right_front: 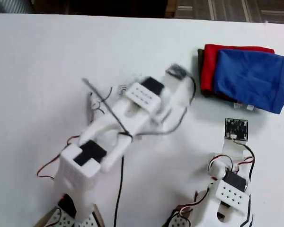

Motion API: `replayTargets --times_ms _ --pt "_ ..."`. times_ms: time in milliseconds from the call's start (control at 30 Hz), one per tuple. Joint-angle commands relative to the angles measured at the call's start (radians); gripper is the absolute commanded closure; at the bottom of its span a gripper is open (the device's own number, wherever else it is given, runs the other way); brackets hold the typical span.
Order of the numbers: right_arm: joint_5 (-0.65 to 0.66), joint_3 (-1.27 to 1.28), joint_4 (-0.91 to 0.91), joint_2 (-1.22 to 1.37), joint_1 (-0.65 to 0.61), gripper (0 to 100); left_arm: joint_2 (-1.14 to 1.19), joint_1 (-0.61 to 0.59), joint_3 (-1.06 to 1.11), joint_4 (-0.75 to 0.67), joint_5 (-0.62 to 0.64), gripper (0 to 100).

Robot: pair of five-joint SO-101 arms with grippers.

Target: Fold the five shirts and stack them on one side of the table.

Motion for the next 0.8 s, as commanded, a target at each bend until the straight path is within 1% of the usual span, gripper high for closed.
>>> replayTargets --times_ms 0,133,267,400,600,767 --pt "-0.003 -0.008 -0.018 -0.024 0.007 97.8 -0.026 -0.112 -0.177 -0.011 -0.026 97" --pt "-0.003 -0.008 -0.018 -0.024 0.007 97.8 0.046 -0.161 -0.216 -0.112 -0.031 97" --pt "-0.003 -0.008 -0.018 -0.024 0.007 97.8 0.173 -0.158 -0.291 -0.147 -0.029 97" --pt "-0.003 -0.008 -0.018 -0.024 0.007 97.8 0.305 -0.163 -0.464 -0.157 -0.028 97" --pt "-0.003 -0.008 -0.018 -0.024 0.007 97.8 0.497 -0.160 -0.722 -0.112 -0.031 97" --pt "-0.003 -0.008 -0.018 -0.024 0.005 97.8 0.667 -0.152 -0.883 -0.138 -0.032 97"
